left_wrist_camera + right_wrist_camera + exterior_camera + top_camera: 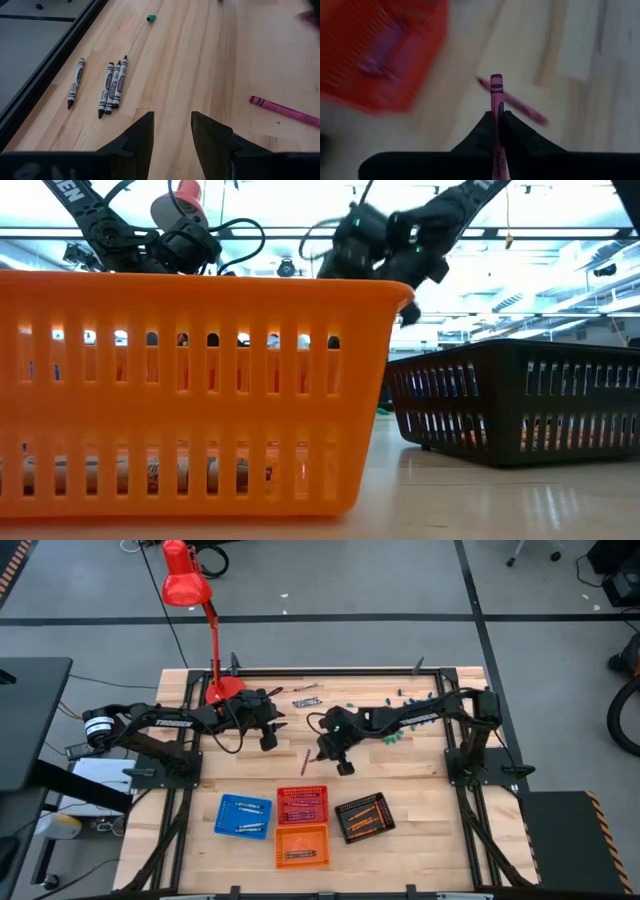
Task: Sort crayons
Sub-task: Put the violet crayon into the red bin
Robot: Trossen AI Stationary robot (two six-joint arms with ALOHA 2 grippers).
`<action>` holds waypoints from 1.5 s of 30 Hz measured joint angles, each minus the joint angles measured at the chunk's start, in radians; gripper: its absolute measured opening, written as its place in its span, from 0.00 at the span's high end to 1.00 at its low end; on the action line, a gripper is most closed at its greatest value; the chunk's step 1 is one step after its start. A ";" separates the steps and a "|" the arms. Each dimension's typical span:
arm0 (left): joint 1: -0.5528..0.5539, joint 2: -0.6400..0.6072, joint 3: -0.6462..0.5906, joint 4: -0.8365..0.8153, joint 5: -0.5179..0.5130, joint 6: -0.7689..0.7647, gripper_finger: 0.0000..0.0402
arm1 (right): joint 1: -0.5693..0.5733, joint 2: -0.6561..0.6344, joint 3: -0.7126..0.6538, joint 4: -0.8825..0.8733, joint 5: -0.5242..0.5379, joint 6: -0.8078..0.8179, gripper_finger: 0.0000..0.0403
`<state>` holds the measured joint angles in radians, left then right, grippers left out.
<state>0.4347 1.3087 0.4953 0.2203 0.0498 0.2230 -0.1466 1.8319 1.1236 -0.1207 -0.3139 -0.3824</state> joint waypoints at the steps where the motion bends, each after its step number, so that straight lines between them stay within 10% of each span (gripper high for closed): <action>1: 0.000 0.000 0.000 0.000 0.000 0.000 0.65 | 0.005 -0.012 -0.001 0.014 -0.023 0.027 0.93; 20: 0.000 0.000 0.000 0.017 0.000 -0.006 0.65 | 0.173 0.073 0.002 0.415 -0.240 0.356 0.92; 45: 0.000 0.000 0.000 0.009 0.000 -0.002 0.65 | 0.156 0.222 0.179 0.104 -0.253 0.282 0.79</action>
<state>0.4347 1.3087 0.4950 0.2291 0.0499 0.2206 0.0095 2.0540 1.3029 -0.0163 -0.5671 -0.1005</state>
